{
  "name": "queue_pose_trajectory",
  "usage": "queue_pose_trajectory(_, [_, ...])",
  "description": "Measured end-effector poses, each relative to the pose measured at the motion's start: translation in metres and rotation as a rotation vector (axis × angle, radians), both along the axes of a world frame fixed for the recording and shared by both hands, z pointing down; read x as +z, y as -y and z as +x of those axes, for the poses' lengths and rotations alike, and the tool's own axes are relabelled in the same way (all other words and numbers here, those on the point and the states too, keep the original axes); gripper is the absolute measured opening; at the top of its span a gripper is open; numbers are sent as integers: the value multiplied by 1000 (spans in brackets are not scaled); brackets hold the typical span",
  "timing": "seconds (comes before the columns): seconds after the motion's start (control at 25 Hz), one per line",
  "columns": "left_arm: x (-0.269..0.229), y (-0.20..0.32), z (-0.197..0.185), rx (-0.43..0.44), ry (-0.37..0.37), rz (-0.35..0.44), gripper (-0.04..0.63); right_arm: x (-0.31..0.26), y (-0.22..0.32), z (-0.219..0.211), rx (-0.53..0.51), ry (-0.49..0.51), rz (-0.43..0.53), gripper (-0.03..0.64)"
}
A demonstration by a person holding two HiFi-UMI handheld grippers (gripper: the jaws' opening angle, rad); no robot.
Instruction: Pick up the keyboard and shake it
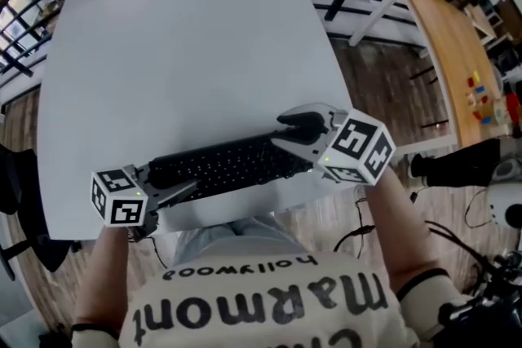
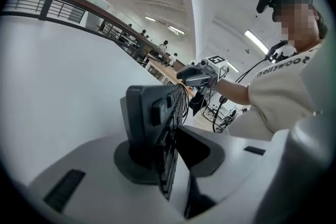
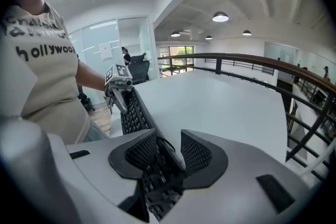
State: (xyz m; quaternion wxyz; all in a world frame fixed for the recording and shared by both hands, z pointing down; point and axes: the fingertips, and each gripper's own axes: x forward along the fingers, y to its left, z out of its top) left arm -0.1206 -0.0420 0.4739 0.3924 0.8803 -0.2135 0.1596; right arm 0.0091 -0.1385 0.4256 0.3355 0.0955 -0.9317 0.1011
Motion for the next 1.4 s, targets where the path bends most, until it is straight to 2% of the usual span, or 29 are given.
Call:
queue_pose_trajectory(0.2, [-2, 2, -1, -25, 22, -6, 100, -1, 42, 76, 140, 31, -34, 164])
queue_pose_trajectory(0.52, [-2, 1, -2, -49, 25, -24, 103, 25, 61, 157, 242, 10, -210, 164])
queue_pose_trajectory(0.6, [-2, 2, -3, -56, 29, -24, 106, 30, 63, 165, 279, 38, -279, 176])
queue_pose_trajectory(0.68, [-2, 2, -3, -60, 34, -24, 109, 31, 64, 168, 286, 64, -302, 181])
queue_pose_trajectory(0.84, [-4, 2, -4, -68, 46, -14, 114, 27, 63, 170, 243, 76, -308, 181])
queue_pose_trajectory(0.96, [-3, 1, -4, -67, 50, -7, 115, 25, 59, 174, 224, 94, -346, 181])
queue_pose_trajectory(1.12, [-2, 1, -4, -61, 49, -8, 114, 26, 52, 175, 186, 97, -397, 219])
queue_pose_trajectory(1.2, [-3, 0, -4, -59, 48, -11, 114, 29, 48, 175, 173, 81, -401, 259])
queue_pose_trajectory(1.4, [-7, 1, -4, -58, 46, -12, 112, 42, 53, 179, 202, 16, -346, 264])
